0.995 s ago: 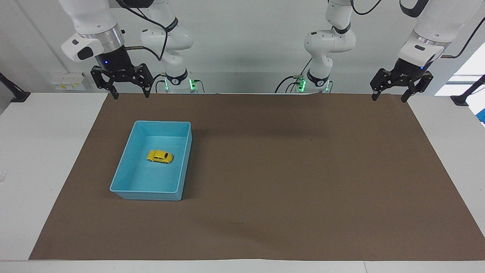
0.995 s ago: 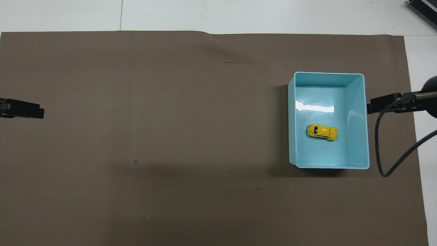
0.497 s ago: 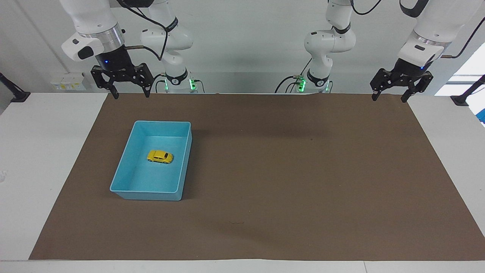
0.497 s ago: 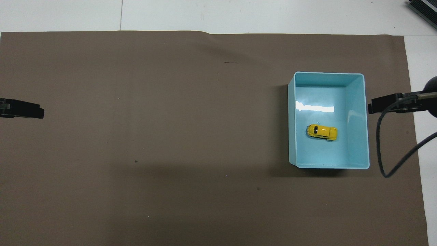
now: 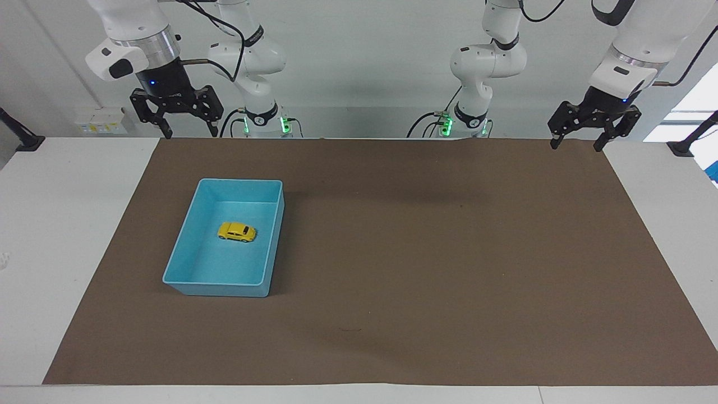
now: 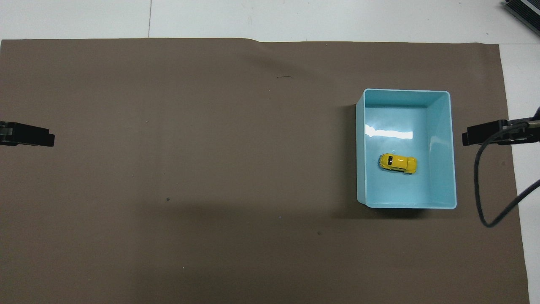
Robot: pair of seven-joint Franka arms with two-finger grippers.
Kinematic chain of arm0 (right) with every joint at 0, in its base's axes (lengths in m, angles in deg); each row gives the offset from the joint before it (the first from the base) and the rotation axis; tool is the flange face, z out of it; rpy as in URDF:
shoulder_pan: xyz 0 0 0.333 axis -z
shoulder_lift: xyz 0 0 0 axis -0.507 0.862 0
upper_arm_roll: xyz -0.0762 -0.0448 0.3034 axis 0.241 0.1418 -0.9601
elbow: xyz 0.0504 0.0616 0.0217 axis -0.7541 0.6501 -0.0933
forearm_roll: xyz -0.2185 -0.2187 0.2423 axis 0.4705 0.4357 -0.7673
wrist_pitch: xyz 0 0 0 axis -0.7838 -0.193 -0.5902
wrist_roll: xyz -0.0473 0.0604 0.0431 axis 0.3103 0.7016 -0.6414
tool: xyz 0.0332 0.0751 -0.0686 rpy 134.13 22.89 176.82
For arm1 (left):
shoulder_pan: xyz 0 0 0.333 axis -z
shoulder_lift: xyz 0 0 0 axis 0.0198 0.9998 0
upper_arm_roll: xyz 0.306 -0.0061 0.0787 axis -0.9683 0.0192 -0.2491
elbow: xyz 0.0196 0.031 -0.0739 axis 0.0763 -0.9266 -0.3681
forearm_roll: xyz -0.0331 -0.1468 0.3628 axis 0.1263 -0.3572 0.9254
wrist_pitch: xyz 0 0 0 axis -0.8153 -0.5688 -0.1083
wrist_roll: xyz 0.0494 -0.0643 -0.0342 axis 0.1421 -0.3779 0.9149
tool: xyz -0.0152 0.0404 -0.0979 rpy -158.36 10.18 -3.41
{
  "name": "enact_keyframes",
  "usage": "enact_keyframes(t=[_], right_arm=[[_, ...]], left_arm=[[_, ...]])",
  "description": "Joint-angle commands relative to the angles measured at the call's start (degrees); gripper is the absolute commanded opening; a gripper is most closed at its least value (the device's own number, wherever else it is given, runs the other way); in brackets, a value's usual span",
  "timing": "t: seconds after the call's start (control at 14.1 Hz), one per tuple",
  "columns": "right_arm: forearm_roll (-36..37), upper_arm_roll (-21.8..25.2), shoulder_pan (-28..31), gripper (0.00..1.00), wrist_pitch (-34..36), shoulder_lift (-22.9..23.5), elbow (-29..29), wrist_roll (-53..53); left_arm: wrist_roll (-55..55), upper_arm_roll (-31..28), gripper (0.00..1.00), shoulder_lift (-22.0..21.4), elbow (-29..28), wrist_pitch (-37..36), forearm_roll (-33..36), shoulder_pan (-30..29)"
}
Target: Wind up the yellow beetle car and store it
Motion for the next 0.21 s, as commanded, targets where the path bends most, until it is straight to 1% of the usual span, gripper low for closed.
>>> enact_keyframes(t=[0.0,0.14], right_arm=[[-0.7,-0.2,0.5,1.0,0.5,-0.2,-0.3,1.5],[-0.8,-0.3,0.5,1.0,0.7,-0.2,-0.3,1.5]], left_arm=[[0.3,0.1,1.0,-0.6,0.0,-0.9,-0.5,-0.5],[0.3,0.1,1.0,-0.6,0.0,-0.9,-0.5,-0.5]])
